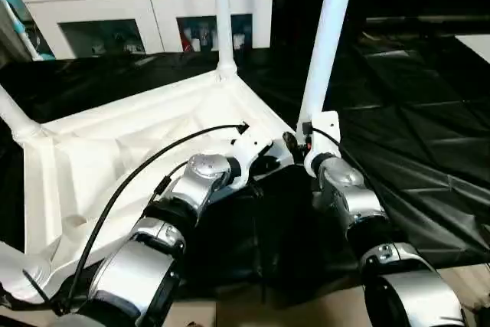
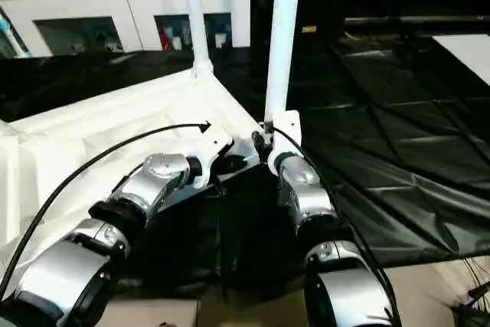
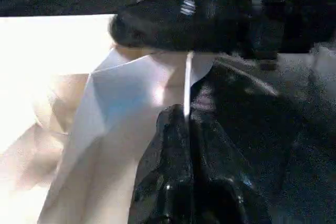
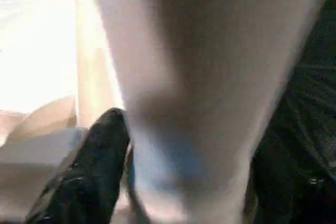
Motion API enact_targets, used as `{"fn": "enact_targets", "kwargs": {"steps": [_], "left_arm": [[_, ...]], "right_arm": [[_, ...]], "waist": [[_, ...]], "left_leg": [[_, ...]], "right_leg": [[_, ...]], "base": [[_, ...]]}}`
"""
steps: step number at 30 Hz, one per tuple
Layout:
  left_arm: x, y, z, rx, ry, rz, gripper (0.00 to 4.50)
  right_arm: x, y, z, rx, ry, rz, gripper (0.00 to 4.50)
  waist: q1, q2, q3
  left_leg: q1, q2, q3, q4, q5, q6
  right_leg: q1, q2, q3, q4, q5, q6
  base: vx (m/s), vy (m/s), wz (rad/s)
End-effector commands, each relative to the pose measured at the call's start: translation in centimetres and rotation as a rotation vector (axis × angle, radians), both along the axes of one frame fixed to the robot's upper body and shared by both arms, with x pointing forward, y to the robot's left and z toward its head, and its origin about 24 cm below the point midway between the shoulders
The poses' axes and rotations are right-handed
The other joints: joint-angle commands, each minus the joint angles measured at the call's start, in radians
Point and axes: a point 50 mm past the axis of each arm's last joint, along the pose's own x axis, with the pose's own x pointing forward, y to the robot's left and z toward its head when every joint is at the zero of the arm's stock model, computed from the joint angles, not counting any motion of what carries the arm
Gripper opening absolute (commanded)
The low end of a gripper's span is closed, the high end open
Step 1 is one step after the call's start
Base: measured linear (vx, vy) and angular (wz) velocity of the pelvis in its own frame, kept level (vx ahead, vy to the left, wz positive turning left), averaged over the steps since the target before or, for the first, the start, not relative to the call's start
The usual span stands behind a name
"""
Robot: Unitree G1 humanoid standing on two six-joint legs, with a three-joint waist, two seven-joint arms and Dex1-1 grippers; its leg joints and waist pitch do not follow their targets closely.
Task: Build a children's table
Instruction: Rotate leg to tighten
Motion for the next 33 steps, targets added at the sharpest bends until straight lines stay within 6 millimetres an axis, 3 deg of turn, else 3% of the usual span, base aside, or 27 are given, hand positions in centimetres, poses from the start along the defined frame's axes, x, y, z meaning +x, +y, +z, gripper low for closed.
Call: {"fn": "enact_targets", "kwargs": {"steps": [1, 2, 6, 10, 13, 14, 16, 24, 33], "left_arm": [[-0.2, 0.7, -1.0, -0.001, 0.028, 0.054, 0.00], [-0.4, 1.0, -1.1, -0.001, 0.029, 0.034, 0.00], [-0.8, 2.0, -1.4, -0.005, 0.045, -0.024, 0.00], [-1.3, 2.4, -1.3, -0.053, 0.060, -0.103, 0.00], [-2.1, 2.8, -1.2, -0.100, 0.074, -0.215, 0.00], [-2.6, 3.1, -1.2, -0.116, 0.093, -0.261, 0.00], [-2.9, 3.3, -1.2, -0.121, 0.102, -0.296, 0.00], [-5.2, 5.8, -1.7, -0.089, 0.186, -0.461, 0.00], [-5.1, 6.6, -1.4, -0.048, 0.157, -0.441, 0.00]], "right_arm": [[-0.9, 1.0, -1.6, 0.000, 0.069, 0.067, 3.52], [-0.8, 0.4, -1.2, -0.030, 0.025, 0.087, 3.66], [-0.7, -1.2, -0.2, -0.074, -0.078, 0.174, 3.83], [-1.0, -2.3, 0.5, -0.020, -0.128, 0.241, 3.83], [-1.6, -3.0, 1.2, -0.004, -0.183, 0.364, 3.83], [-2.1, -3.3, 1.6, 0.012, -0.197, 0.451, 3.83], [-2.6, -3.5, 1.8, 0.015, -0.205, 0.521, 3.83], [-5.6, -5.4, 1.7, -0.044, -0.117, 0.866, 3.83], [-6.0, -5.8, 0.9, -0.102, -0.052, 0.907, 3.83]], "waist": [[0.000, -0.017, -0.055], [-0.001, -0.017, -0.054], [0.000, -0.019, -0.056], [0.004, -0.020, -0.061], [0.013, -0.019, -0.060], [0.017, -0.014, -0.062], [0.022, -0.012, -0.062], [0.033, -0.015, -0.057], [0.031, -0.020, -0.058]], "left_leg": [[0.002, 0.041, -0.030, -0.087, -0.309, 0.032], [0.008, 0.042, -0.027, -0.085, -0.320, 0.033], [0.004, 0.043, -0.025, -0.081, -0.292, 0.050], [-0.001, 0.040, -0.021, -0.072, -0.214, 0.102], [-0.002, 0.046, -0.018, -0.069, -0.190, 0.133], [0.001, 0.049, -0.016, -0.068, -0.191, 0.133], [0.000, 0.052, -0.016, -0.069, -0.191, 0.138], [0.004, 0.059, -0.018, -0.077, -0.246, 0.106], [0.002, 0.055, -0.017, -0.074, -0.213, 0.095]], "right_leg": [[0.040, -0.054, 0.028, -0.091, -0.313, -0.193], [0.033, -0.053, 0.030, -0.094, -0.317, -0.195], [0.038, -0.056, 0.031, -0.090, -0.270, -0.213], [0.046, -0.056, 0.030, -0.079, -0.157, -0.252], [0.047, -0.056, 0.028, -0.076, -0.132, -0.271], [0.045, -0.051, 0.026, -0.074, -0.127, -0.279], [0.045, -0.050, 0.025, -0.069, -0.106, -0.288], [0.042, -0.053, 0.029, -0.074, -0.182, -0.270], [0.040, -0.053, 0.029, -0.075, -0.185, -0.257]], "base": [[0.000, 0.000, 0.00], [0.000, 0.000, 0.00], [0.000, 0.000, 0.00], [0.000, 0.000, 0.00], [0.000, 0.000, 0.00], [0.000, 0.000, 0.00], [0.000, 0.000, 0.00], [0.000, 0.000, 0.00], [0.000, 0.000, 0.00]]}}
